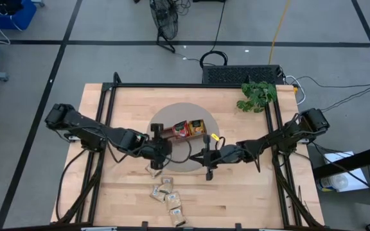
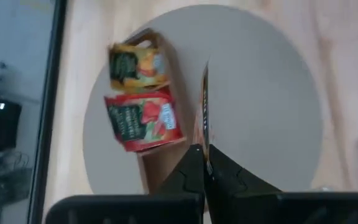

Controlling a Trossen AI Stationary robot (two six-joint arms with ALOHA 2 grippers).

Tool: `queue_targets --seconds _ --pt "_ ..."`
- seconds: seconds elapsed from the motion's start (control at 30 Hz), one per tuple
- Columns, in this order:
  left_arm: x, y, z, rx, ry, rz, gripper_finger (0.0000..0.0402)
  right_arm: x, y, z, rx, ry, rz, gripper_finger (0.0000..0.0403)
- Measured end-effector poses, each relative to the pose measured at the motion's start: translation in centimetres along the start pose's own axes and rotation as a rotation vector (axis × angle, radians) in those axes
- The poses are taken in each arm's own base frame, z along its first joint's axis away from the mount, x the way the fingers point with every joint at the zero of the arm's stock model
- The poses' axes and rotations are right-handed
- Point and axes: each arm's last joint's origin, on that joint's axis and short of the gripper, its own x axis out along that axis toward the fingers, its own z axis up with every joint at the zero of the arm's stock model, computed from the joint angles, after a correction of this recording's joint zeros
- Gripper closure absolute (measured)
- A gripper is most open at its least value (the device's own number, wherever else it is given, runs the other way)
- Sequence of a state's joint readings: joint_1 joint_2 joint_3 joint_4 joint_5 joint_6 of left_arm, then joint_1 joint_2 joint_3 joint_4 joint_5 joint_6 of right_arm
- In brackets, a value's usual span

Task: Pick & Place Tea
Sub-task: Put the brown tea bag into the wooden organizer

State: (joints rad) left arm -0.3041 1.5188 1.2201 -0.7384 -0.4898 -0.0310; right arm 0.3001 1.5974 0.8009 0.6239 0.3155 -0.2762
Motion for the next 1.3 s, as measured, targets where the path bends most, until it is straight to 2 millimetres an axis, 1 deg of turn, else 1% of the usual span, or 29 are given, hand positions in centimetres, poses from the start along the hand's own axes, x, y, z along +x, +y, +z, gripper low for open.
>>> queue_targets --seconds 0.1,0.17,0.27,0.37,0.5,0.6,0.63,0.7,0.77,0.83,0.93,1.0,1.3 --pt "0.5 0.6 -0.4 -0.026 0.032 0.021 0.04 0.0 0.0 0.0 0.002 0.003 0.002 0.0403" --pt "1.0 1.1 -0.8 -0.038 0.019 0.017 0.04 0.0 0.0 -0.1 0.006 0.01 0.003 0.0403" --pt "1.9 2.2 -2.3 -0.071 0.03 0.028 0.04 0.0 0.0 -0.1 0.018 0.011 0.003 0.0403" --pt "2.5 3.6 -5.0 -0.143 0.016 0.036 0.04 0.0 0.1 -0.2 0.022 0.019 0.006 0.0403" --pt "2.8 5.2 -8.5 -0.297 -0.108 -0.008 0.0401 -0.1 0.1 -0.3 0.019 0.026 0.01 0.0403" --pt "2.9 5.7 -10.2 -0.424 -0.266 -0.07 0.0401 -0.1 0.1 -0.2 0.018 0.02 0.009 0.0403" --pt "3.2 5.6 -10.8 -0.455 -0.283 -0.073 0.0401 -0.1 0.1 -0.1 0.02 0.013 0.008 0.0403" --pt "3.8 5.4 -11.4 -0.491 -0.32 -0.076 0.0401 0.0 0.1 -0.1 0.021 0.005 0.005 0.0403" --pt "4.6 4.9 -12.5 -0.487 -0.278 -0.081 0.0401 0.0 0.0 0.0 0.021 -0.004 0.002 0.0403" --pt "5.3 4.6 -12.5 -0.489 -0.284 -0.082 0.0401 0.0 0.0 0.1 0.023 -0.01 0.0 0.0403" --pt "6.1 4.3 -12.9 -0.482 -0.242 -0.07 0.0401 0.0 0.0 0.1 0.024 -0.015 -0.002 0.0403" --pt "6.5 4.4 -12.8 -0.48 -0.242 -0.066 0.0401 0.0 0.0 0.2 0.026 -0.018 -0.003 0.0403" --pt "7.1 5.2 -13.0 -0.463 -0.23 -0.016 0.0401 0.0 0.0 0.1 0.031 -0.014 -0.002 0.0403"
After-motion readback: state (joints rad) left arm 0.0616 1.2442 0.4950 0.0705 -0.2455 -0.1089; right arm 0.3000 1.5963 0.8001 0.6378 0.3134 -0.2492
